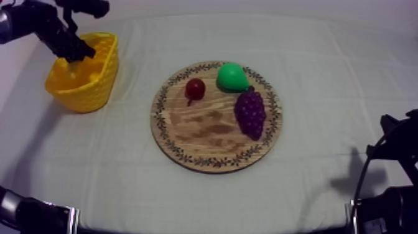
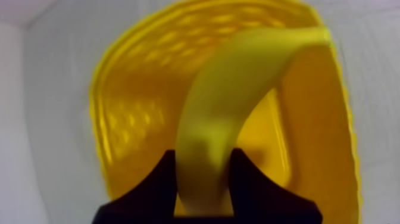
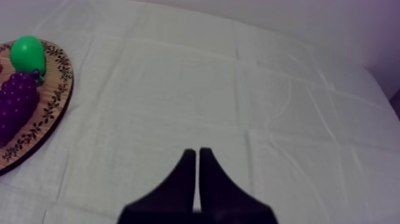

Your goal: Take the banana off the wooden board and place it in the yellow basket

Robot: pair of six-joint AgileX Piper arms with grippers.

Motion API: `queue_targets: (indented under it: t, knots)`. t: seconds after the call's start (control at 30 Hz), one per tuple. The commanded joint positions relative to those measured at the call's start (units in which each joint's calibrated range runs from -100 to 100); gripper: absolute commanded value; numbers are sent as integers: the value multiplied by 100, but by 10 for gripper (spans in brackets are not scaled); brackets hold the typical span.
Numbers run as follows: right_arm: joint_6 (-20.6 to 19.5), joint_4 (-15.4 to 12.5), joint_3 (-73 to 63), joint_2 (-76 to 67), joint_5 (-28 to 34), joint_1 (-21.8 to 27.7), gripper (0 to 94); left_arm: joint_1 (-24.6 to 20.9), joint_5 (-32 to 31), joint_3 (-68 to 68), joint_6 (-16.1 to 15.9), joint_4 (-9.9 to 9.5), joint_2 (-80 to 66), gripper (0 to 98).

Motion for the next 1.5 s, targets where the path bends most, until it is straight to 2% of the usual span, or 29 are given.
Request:
queue_targets:
  t: [0.0, 0.23, 0.6, 0.87, 1.0, 1.13, 1.23, 1.3, 1.47]
  knots:
    - [1, 1, 2, -2, 2, -1, 3, -15, -126, 62, 49, 18, 109, 263]
    - [1, 1, 2, -2, 2, -1, 3, -38, -467, 197, 185, 48, 362, 266]
    - [1, 1, 2, -2, 2, -1, 3, -267, -946, 291, 213, 192, 606, 282]
    - [1, 1, 2, -2, 2, -1, 3, -217, -1341, 443, 307, 167, 755, 338]
    - [1, 1, 2, -2, 2, -1, 3, -235, -1466, 392, 209, 301, 859, 364]
    - [1, 1, 2, -2, 2, -1, 3, -326, -1711, 440, -215, 679, 839, 462]
    - [1, 1, 2, -2, 2, -1, 3, -367, -1853, 475, -472, 895, 776, 482]
    - [1, 1, 2, -2, 2, -1, 3, -374, -1900, 506, -529, 948, 698, 445]
    - [1, 1, 2, -2, 2, -1, 3, -333, -2035, 761, -650, 1033, 267, 266]
